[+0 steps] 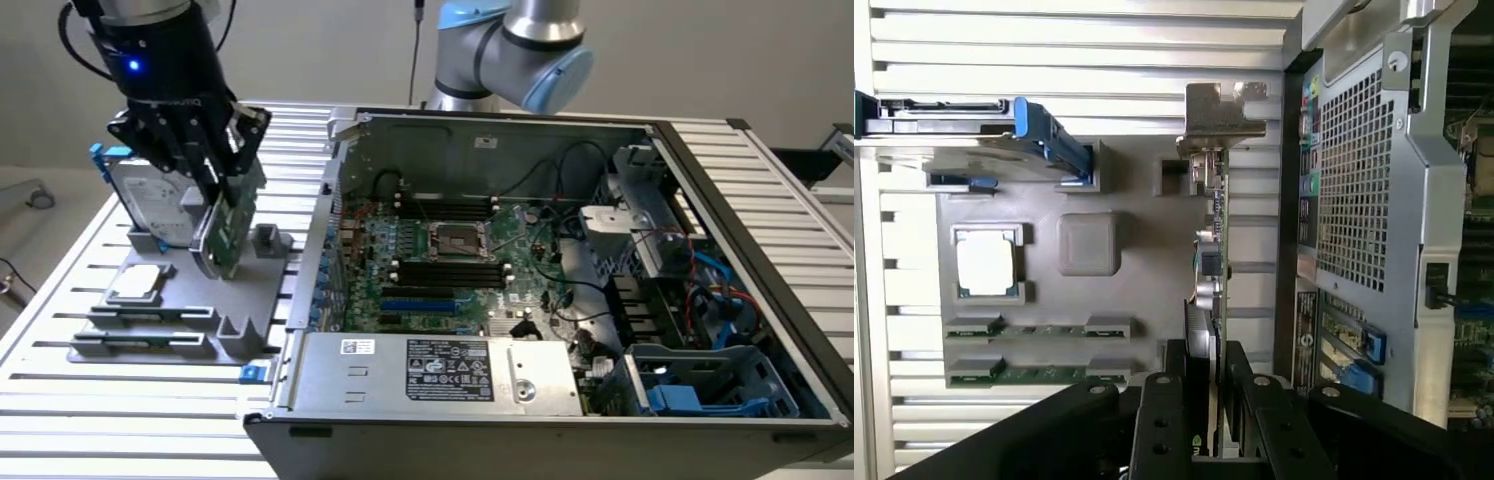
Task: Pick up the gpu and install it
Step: 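Pick up the gpu and move the gpu toward the slot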
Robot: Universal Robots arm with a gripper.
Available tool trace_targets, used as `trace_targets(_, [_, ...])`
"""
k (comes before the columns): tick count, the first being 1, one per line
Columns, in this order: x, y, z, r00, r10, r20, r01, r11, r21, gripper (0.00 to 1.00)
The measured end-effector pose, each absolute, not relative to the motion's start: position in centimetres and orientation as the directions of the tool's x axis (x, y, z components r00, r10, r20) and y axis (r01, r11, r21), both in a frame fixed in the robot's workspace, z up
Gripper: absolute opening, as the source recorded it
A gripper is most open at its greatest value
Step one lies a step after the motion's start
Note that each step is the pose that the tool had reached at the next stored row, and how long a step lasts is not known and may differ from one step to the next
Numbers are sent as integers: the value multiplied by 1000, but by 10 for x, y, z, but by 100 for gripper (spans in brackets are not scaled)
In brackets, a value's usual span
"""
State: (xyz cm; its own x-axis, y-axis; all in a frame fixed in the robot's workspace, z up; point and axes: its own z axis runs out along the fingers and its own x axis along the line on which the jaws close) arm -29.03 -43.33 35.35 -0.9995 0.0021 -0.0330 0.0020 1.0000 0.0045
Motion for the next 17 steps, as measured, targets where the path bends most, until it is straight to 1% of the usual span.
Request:
trace_targets(13, [-234,-436,413,-1000,2,-20,2,1000,8,26])
trace_targets(17, [-216,-436,421,-1000,2,-13,2,1000,11,26])
